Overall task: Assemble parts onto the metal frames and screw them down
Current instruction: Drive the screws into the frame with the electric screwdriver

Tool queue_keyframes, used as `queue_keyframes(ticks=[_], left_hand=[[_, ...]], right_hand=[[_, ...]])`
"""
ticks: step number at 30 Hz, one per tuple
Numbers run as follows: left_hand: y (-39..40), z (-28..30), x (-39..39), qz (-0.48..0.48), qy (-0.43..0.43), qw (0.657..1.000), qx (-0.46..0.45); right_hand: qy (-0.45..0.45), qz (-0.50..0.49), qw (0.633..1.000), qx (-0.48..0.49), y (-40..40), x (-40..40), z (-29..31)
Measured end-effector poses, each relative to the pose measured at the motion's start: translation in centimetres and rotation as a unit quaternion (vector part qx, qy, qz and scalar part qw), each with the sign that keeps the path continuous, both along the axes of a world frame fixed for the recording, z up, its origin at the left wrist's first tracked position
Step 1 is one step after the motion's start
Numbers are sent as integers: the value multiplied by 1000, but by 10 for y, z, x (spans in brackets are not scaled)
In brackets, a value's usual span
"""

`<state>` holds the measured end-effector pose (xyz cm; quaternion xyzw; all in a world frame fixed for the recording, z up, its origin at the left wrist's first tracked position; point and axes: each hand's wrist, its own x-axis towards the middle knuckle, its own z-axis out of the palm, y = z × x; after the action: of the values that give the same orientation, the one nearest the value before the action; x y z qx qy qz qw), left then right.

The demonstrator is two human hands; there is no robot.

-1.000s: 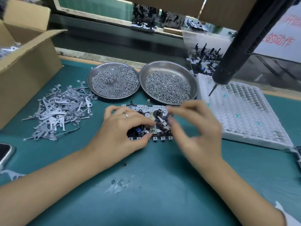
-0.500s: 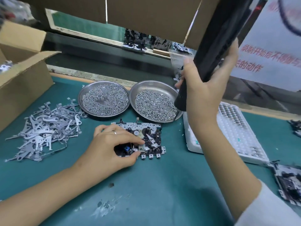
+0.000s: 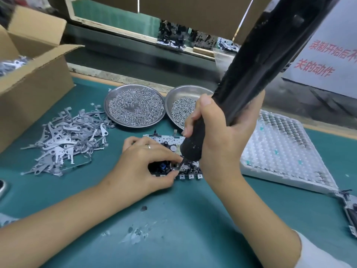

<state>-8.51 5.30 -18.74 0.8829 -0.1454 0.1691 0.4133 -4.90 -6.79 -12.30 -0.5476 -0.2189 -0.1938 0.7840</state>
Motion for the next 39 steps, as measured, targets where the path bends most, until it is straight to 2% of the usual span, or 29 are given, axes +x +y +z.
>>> queue_keyframes(ticks=[18, 39], left_hand=[[2, -5, 2, -3, -3, 1000, 9], [1, -4, 2, 1, 3, 1000, 14]], right_hand=[[-22, 6, 1000, 14, 8, -1, -9], [-6, 8, 1000, 14, 9, 0, -13]])
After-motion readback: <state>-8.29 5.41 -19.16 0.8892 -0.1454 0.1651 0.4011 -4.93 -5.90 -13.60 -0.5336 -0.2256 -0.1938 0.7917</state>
